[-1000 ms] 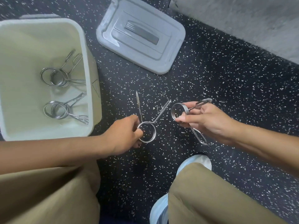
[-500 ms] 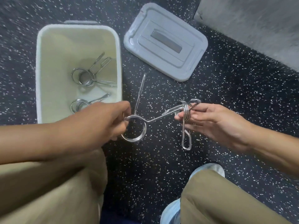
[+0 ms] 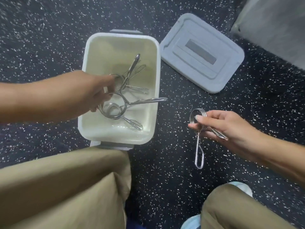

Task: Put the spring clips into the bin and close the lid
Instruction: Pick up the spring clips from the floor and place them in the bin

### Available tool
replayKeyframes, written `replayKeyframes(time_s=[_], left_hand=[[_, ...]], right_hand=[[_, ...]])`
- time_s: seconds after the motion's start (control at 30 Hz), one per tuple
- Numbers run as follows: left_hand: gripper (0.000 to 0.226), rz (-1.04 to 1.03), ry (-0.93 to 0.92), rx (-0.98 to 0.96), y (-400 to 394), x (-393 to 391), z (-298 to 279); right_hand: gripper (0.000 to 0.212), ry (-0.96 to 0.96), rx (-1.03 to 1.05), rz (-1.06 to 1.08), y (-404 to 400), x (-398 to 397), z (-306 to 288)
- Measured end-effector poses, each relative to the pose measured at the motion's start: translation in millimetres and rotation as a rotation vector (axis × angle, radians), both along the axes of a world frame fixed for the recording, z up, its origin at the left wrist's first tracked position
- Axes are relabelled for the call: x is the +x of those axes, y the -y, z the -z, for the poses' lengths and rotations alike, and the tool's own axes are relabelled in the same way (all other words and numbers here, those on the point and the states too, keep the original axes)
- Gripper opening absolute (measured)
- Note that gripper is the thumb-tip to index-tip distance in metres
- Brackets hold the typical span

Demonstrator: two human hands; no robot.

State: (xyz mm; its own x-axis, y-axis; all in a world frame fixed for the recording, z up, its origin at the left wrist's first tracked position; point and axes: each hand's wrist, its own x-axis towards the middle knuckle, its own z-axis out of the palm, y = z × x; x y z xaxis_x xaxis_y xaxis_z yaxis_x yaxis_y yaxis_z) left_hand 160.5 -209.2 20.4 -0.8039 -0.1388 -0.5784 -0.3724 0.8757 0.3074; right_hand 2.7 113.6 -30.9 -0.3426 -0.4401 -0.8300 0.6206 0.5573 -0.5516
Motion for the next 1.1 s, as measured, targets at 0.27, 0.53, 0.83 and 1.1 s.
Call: replayKeyframes(time_s=[0.27,0.53,0.83,1.1], left_hand=[[0.022,0.298,0.266,-0.228,0,6,44],[0.017,0.419,0.306,-0.327,-15,-1,77],[0.021,0.524,0.201,-0.425,-18,4,91],[0.024,0.594,0.165,-0.464,-9,10,99]], right_hand=[[0.037,-0.191,0.023,-0.2,16,5,6],[0.022,-0.355,0.02,-0.362,20,11,13],[0.024,-0.772,-0.023,-0.708,16,11,2],[0.018,-0.966,-0.095,-0.916,44,-11,-22]])
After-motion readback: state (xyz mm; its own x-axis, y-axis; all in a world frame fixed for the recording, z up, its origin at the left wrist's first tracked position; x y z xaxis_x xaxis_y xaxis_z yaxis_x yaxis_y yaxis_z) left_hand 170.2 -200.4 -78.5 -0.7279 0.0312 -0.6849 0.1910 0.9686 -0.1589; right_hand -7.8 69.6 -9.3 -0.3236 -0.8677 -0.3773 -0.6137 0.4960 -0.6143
